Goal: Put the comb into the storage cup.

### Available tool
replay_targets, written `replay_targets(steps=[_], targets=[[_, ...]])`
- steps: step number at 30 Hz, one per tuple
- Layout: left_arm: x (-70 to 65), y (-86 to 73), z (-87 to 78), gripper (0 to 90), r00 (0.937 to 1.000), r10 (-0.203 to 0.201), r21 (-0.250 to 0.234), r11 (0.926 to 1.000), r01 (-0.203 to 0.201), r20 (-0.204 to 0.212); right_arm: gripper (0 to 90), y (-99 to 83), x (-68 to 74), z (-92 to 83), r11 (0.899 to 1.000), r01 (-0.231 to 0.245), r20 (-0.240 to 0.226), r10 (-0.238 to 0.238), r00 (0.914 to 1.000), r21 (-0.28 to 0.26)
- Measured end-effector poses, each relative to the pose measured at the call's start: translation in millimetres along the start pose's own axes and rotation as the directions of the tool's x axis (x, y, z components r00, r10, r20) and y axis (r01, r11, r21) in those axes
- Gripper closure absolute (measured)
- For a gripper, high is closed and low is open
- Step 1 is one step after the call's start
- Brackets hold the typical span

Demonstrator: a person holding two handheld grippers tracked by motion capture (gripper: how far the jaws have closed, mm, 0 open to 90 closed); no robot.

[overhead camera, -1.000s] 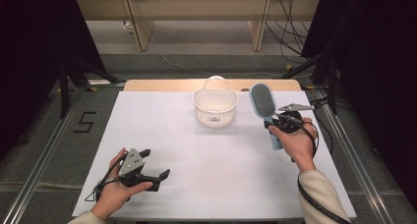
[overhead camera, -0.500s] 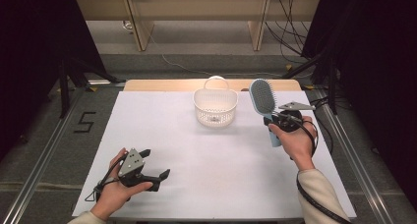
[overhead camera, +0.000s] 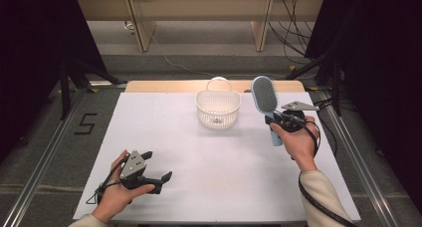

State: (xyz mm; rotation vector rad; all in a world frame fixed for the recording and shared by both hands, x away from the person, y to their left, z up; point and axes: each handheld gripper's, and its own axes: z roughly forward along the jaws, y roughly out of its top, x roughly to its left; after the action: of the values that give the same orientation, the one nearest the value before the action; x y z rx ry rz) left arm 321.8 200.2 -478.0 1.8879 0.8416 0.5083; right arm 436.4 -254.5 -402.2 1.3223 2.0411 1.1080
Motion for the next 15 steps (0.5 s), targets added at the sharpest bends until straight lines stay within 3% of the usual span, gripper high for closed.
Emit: replay_targets(steps=[15], targets=[[0.0, 0.1, 0.0, 2.6, 1.0, 0.001, 0.0, 1.0, -0.001, 0.0, 70.9, 2.0, 1.1, 1.9, 1.0, -0.007, -0.001, 0.007, 1.0, -0.016]])
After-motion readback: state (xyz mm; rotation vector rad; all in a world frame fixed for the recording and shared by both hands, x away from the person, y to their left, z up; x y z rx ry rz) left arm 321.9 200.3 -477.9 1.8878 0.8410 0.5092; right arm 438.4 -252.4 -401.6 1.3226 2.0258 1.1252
